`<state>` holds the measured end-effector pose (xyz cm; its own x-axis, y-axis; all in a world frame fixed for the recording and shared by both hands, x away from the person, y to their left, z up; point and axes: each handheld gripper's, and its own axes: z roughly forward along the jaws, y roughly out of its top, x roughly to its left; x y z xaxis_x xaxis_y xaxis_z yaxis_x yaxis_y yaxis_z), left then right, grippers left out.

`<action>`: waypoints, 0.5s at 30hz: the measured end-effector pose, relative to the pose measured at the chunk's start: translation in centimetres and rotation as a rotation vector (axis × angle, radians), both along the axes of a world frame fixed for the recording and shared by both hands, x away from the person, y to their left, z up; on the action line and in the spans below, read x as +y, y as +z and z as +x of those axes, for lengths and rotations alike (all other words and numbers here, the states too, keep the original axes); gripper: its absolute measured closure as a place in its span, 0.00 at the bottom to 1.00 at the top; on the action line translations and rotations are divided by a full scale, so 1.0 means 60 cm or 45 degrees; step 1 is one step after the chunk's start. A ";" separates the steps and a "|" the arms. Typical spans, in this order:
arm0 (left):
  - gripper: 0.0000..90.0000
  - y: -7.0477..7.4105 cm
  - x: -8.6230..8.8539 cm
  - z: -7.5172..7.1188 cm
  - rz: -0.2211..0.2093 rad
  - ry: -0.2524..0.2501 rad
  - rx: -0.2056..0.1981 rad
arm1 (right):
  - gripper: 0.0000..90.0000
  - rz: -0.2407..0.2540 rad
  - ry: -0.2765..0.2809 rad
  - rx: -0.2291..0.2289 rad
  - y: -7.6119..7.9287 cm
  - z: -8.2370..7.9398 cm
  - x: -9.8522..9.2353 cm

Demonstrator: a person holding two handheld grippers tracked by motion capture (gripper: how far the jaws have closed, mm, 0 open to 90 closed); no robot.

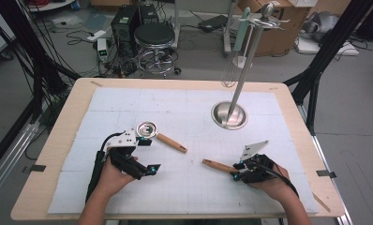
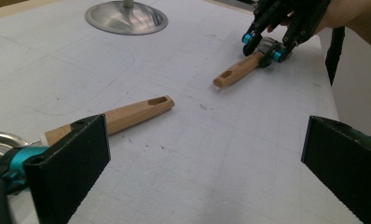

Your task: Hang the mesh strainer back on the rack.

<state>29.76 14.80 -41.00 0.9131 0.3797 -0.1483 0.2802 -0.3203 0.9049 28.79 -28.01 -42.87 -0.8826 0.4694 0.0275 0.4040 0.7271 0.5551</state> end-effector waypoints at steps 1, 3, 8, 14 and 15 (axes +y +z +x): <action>0.02 0.001 0.000 0.000 -0.005 0.002 -0.001 | 0.74 -0.014 0.010 -0.011 0.000 0.001 0.004; 0.02 0.002 0.002 -0.001 -0.004 0.003 -0.005 | 0.74 -0.026 0.025 -0.010 0.002 0.002 0.012; 0.02 0.003 0.008 0.000 -0.005 0.014 -0.004 | 0.75 -0.045 0.075 -0.008 0.004 0.006 0.033; 0.02 0.004 0.011 -0.001 -0.012 0.016 -0.008 | 0.72 -0.040 0.091 0.000 0.005 0.009 0.042; 0.02 0.004 0.012 -0.001 -0.014 0.017 -0.009 | 0.69 -0.024 0.091 0.000 0.005 0.009 0.043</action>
<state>29.68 15.52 -40.74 0.9091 0.3902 -0.1461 0.2780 -0.3069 0.9102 29.32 -25.42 -42.57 -0.9137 0.4059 0.0190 0.3507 0.7643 0.5411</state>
